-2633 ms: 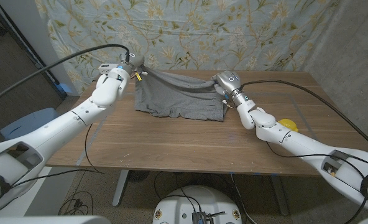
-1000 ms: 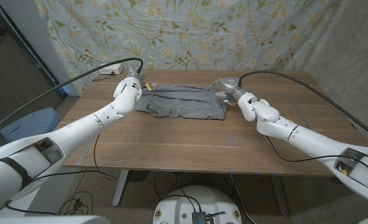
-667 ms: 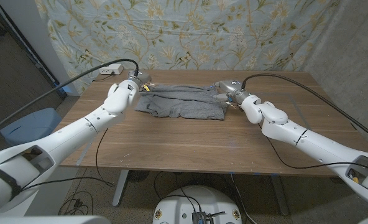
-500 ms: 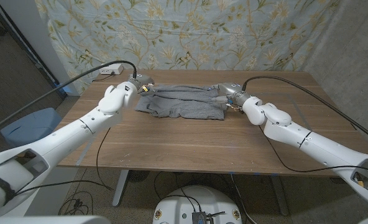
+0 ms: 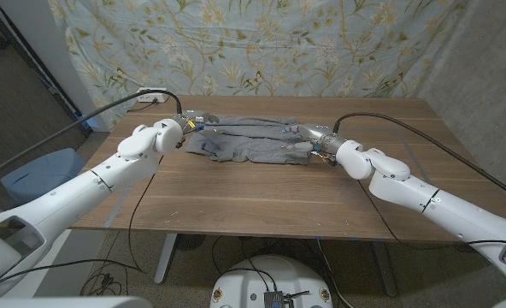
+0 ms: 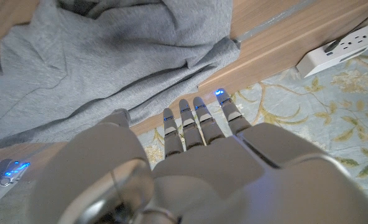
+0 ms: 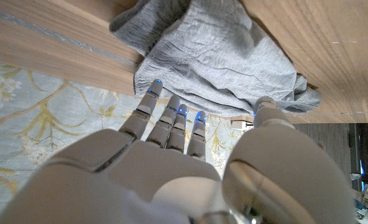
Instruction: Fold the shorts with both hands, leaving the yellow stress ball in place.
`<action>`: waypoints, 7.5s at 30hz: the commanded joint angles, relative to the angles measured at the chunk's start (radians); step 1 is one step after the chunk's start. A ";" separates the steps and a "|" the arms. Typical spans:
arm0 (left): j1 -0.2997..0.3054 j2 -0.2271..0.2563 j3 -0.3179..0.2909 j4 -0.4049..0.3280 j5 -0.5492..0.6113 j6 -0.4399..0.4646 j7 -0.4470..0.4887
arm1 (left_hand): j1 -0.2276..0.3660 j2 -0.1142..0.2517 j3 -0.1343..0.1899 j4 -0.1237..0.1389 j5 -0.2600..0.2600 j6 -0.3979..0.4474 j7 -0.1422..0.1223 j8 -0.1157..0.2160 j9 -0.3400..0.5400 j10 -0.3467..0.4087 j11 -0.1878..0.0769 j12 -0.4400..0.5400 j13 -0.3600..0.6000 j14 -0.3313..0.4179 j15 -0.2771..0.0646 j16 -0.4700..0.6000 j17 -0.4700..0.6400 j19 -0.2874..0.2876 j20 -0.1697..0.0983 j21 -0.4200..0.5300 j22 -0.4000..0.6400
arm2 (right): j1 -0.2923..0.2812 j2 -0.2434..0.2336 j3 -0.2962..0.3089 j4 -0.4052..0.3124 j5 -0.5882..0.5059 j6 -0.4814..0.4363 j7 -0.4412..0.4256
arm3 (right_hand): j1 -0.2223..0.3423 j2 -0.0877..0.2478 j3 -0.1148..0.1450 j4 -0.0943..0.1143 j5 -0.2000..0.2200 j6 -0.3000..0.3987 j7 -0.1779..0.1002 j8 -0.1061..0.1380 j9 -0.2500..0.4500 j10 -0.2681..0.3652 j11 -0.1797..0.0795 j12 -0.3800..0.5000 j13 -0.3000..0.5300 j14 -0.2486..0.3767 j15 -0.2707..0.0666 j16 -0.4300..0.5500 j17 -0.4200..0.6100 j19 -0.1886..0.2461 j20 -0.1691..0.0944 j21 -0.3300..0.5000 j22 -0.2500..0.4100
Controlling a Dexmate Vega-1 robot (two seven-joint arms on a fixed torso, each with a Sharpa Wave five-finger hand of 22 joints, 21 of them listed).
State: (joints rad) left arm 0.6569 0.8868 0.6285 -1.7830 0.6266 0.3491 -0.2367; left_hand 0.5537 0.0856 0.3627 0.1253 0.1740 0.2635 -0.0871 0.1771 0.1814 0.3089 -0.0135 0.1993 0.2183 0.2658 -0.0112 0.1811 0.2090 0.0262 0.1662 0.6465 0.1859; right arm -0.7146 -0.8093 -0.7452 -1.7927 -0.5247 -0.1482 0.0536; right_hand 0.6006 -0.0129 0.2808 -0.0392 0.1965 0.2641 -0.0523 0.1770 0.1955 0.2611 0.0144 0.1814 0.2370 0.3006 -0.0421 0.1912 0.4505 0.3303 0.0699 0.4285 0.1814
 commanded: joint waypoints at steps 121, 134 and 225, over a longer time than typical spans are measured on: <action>-0.069 -0.042 0.168 0.254 -0.236 -0.159 -0.075 | -0.202 0.004 -0.066 0.002 0.024 -0.139 -0.022 0.014 -0.001 -0.195 -0.013 0.017 -0.021 -0.156 0.019 0.021 -0.024 -0.027 0.010 -0.089 0.004 | 0.851 0.747 -0.824 1.414 -0.618 0.374 -1.062 | 0.817 0.181 0.156 -0.123 -0.024 0.800 -0.058 0.184 0.024 0.638 -0.112 0.175 0.032 0.637 -0.196 0.353 0.100 0.266 -0.281 0.309 0.060; -0.066 -0.051 0.166 0.282 -0.252 -0.169 -0.059 | -0.206 0.003 -0.067 -0.001 0.026 -0.139 -0.022 0.013 -0.001 -0.194 -0.016 0.016 -0.021 -0.157 0.019 0.018 -0.024 -0.027 0.010 -0.092 0.004 | 0.901 0.834 -0.906 1.447 -0.561 0.317 -0.857 | 0.822 0.181 0.151 -0.121 -0.024 0.802 -0.060 0.182 0.025 0.639 -0.112 0.171 0.033 0.639 -0.195 0.348 0.106 0.258 -0.281 0.325 0.061; 0.299 0.280 -0.159 -0.508 -0.263 0.222 0.115 | -0.159 0.025 -0.032 -0.071 0.020 -0.083 -0.003 0.024 -0.001 -0.137 -0.009 0.029 -0.023 -0.119 0.033 0.019 -0.030 -0.012 0.012 -0.117 0.004 | 0.839 0.908 -0.846 1.434 -0.229 0.084 -0.724 | 0.245 0.155 -0.042 0.082 0.036 -0.047 -0.102 0.037 -0.003 -0.032 -0.122 0.036 -0.032 0.192 -0.153 0.050 -0.070 0.147 -0.099 0.292 -0.010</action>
State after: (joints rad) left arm 0.8283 1.0729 0.5634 -2.0804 0.3729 0.4957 -0.1742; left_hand 0.3824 0.1137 0.3284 0.0631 0.1959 0.1664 -0.0891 0.1956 0.1768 0.1567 -0.0215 0.2236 0.1953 0.1343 0.0248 0.1988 0.1768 0.0108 0.1787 0.5350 0.1860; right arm 0.1150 0.1075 -1.5897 -0.3635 -0.7642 -0.0511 -0.7004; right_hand 0.8322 0.1450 0.2378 0.0511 0.2263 0.2073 -0.1520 0.2076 0.1906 0.2164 -0.1071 0.2153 0.2047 0.4861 -0.0483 0.2408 0.3802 0.4648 -0.0286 0.7269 0.1700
